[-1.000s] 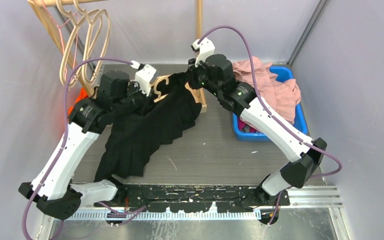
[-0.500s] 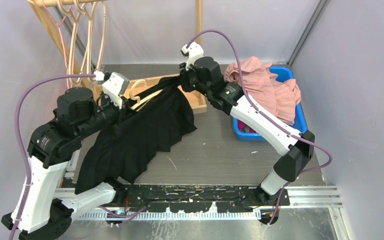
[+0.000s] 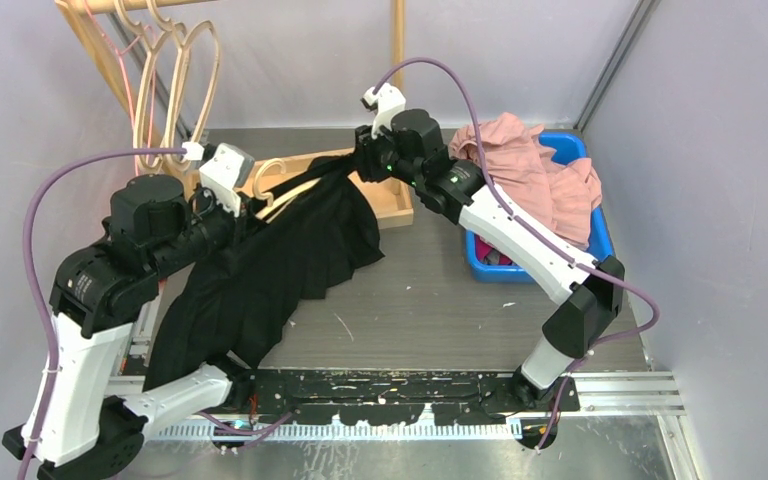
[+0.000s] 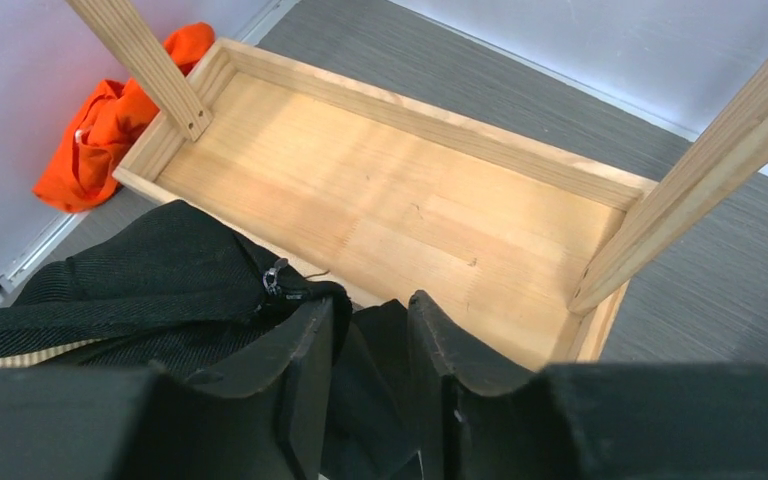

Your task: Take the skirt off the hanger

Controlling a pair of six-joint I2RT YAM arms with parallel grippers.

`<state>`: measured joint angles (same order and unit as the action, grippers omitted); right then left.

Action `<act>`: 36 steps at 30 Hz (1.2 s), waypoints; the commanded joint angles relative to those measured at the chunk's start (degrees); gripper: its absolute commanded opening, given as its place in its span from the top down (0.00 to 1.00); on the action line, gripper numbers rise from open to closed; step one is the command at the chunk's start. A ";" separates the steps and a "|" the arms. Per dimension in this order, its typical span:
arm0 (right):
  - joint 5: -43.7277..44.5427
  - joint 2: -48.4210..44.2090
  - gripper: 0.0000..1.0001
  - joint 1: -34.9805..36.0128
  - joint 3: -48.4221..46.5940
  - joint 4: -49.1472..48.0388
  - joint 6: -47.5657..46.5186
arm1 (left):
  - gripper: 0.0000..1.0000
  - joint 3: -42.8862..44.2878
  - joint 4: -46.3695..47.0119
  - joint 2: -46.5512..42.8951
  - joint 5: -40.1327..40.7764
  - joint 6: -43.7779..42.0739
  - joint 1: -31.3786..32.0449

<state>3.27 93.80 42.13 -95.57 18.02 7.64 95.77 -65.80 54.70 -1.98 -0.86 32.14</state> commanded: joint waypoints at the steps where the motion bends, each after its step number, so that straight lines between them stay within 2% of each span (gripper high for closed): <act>1: -4.04 -3.18 0.58 -2.89 -0.62 1.54 -2.03 | 1.00 0.74 8.86 0.39 -0.55 -0.34 0.27; 7: -11.61 -10.49 0.42 -2.22 4.94 -2.61 -1.93 | 1.00 -1.34 16.45 4.67 -0.92 -1.43 0.21; 12: -13.83 -9.85 0.41 -1.05 3.82 -2.82 0.34 | 1.00 0.42 18.26 9.17 -0.97 -2.60 0.27; 19: -14.16 -7.40 0.42 -0.37 3.55 -3.17 1.46 | 1.00 0.63 20.89 11.08 -1.32 -2.85 0.23; 30: -9.03 -5.77 0.43 -0.38 4.19 -3.79 0.64 | 1.00 1.61 18.78 7.37 -2.67 -1.25 0.25; 33: -7.34 -4.65 0.48 -0.36 2.75 -2.65 0.98 | 1.00 1.20 18.78 5.78 -2.60 -0.82 0.23; 36: -6.34 -2.58 0.58 -0.36 0.35 -0.19 1.80 | 1.00 1.42 16.94 5.10 -2.47 -0.72 0.20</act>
<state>-6.04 89.32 41.63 -90.89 17.58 8.51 94.06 -52.34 62.81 -3.31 -2.37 32.18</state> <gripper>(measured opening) 0.478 0.142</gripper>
